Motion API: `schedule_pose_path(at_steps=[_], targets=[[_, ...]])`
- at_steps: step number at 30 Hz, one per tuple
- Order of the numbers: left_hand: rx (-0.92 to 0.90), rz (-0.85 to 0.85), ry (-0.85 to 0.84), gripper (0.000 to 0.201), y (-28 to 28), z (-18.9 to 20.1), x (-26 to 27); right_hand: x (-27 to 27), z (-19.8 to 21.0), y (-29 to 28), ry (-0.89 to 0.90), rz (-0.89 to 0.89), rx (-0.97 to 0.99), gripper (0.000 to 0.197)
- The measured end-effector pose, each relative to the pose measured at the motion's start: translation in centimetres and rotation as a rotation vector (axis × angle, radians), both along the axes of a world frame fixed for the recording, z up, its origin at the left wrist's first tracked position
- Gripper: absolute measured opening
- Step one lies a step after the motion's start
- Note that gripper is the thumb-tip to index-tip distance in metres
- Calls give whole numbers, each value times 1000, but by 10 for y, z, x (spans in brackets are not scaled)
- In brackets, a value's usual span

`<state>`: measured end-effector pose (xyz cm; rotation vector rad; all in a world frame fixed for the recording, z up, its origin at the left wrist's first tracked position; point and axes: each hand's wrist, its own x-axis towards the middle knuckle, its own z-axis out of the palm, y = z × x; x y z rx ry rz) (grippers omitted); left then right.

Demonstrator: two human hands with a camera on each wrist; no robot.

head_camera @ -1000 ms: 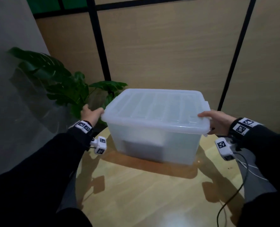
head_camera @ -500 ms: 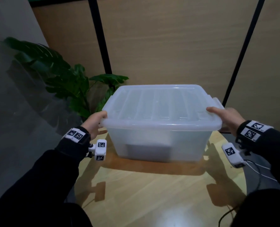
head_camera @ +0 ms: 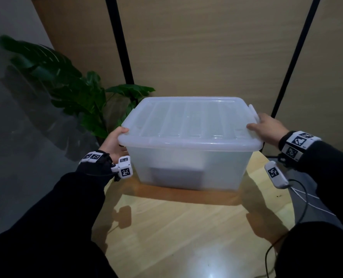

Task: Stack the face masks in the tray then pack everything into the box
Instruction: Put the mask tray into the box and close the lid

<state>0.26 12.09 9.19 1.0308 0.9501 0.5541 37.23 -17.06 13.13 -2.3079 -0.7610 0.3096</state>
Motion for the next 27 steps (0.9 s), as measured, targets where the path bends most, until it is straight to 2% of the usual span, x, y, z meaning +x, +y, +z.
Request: schedule_pose_path(at_steps=[3, 6, 7, 9, 15, 17, 20, 23, 25, 27], targets=[[28, 96, -54, 64, 1, 0, 3, 6, -3, 8, 37, -13, 3, 50], [243, 289, 15, 77, 11, 2, 10, 0, -1, 17, 41, -61, -2, 53], [335, 284, 88, 71, 13, 4, 12, -3, 0, 19, 33, -80, -10, 54], [456, 187, 189, 44, 13, 8, 15, -6, 0, 22, 16, -99, -1, 55], [676, 86, 311, 31, 22, 11, 15, -3, 1, 21, -25, -56, 19, 59], [799, 32, 385, 34, 26, 14, 10, -3, 2, 20, -35, -43, 3, 59], [879, -54, 510, 38, 28, 24, 5, -6, 6, 18, -98, -13, -30, 58], [1129, -179, 832, 42, 20, 40, 14, -15, 7, 20, -319, 66, -188, 50], [1329, -200, 861, 56, 7, 46, 28, -33, 7, 27, -447, 140, -311, 47], [1356, -246, 813, 65, -12, 46, 46, -54, 5, 34, -506, 238, -333, 57]])
